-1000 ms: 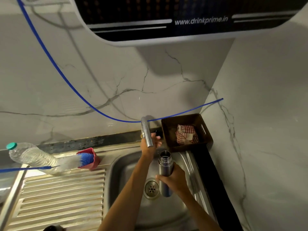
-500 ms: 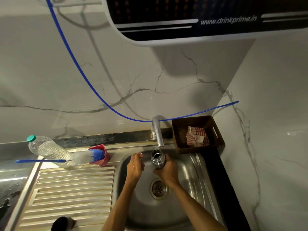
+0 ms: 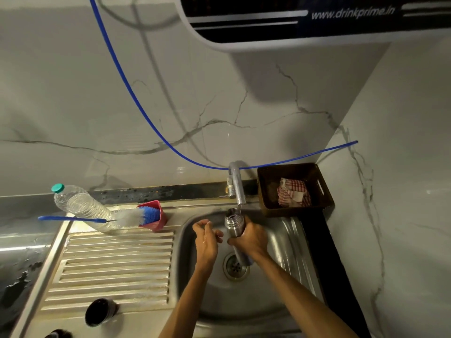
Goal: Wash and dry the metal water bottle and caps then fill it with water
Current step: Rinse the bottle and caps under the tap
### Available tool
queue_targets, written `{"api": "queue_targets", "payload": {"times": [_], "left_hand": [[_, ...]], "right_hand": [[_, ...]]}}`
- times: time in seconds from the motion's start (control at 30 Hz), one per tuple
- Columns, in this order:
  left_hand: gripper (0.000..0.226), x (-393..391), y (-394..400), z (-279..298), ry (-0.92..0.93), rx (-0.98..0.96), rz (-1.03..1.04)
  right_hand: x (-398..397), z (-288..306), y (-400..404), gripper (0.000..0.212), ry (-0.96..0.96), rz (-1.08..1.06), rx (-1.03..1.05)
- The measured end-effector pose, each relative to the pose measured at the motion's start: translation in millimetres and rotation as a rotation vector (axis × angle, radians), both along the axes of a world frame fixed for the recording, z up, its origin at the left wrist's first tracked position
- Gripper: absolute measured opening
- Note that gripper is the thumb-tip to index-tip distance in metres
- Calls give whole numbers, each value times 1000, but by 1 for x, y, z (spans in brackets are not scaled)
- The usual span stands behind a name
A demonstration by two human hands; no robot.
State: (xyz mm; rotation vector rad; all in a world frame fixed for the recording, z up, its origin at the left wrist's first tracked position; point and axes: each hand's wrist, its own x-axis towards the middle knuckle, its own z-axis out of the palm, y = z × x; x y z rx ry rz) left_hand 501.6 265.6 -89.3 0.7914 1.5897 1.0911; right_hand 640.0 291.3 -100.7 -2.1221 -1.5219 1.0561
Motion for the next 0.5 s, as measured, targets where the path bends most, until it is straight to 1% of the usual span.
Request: {"api": "queue_targets", "payload": {"times": [0.07,0.13,0.23,0.3,0.33,0.43,0.5], "left_hand": [[22,-1,-2,2,-66,-69,77],[27,-1,-1,6,-166,-122,136],[36,-2,4,11,-231,-147,155],[30,-1,4,19,-301,-178,177],[26,-2,4,25,-342,-189,181],[20,-4,5,41,-381,-133,151],[21,-8,5,47,-374,-97,105]], "right_hand": [[0,5,-1,69,-25,-13,13],[2,7,0,71,-51,17,24],[5,12,1,72,-38,16,-9],[8,13,-1,73,-68,86,-15],[8,14,-3,72,-68,81,-17],[12,16,-10,66,-76,73,-1],[16,16,-14,67,-78,73,-10]]}}
